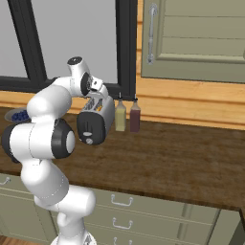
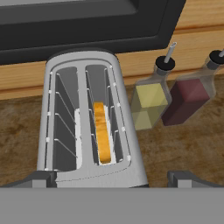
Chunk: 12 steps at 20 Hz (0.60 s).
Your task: Start the toaster. Once the lever pops up, take the bread to the plate on the dining counter.
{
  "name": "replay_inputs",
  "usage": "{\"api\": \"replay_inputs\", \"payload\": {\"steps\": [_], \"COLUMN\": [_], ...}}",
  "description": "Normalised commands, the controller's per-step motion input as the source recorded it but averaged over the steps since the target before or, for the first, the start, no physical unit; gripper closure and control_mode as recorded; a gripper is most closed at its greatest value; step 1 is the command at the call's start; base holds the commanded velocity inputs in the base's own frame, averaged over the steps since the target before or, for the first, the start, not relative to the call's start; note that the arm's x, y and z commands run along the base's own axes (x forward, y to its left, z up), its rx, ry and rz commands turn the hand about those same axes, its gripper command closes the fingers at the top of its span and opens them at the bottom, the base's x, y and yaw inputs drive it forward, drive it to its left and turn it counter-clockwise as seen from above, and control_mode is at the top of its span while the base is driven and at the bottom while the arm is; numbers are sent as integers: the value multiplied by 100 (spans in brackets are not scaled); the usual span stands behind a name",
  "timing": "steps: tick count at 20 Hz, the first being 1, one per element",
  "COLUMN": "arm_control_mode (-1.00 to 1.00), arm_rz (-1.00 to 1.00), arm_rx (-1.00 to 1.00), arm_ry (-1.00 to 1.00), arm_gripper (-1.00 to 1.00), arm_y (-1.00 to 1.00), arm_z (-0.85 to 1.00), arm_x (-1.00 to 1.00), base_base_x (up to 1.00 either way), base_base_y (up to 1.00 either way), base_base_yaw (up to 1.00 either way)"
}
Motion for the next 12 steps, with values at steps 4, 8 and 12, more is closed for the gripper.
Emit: {"api": "replay_inputs", "payload": {"steps": [4, 8, 12], "arm_control_mode": [-100, -100, -100], "arm_rz": [0, 0, 0], "arm_rx": [0, 0, 0], "arm_ry": [0, 0, 0], "arm_gripper": [-100, -100, -100], "arm_y": [0, 0, 0], "arm_z": [0, 0, 0], "arm_x": [0, 0, 0], "base_base_x": [0, 0, 0], "base_base_y": [0, 0, 0], "base_base_yaw": [0, 0, 0]}}
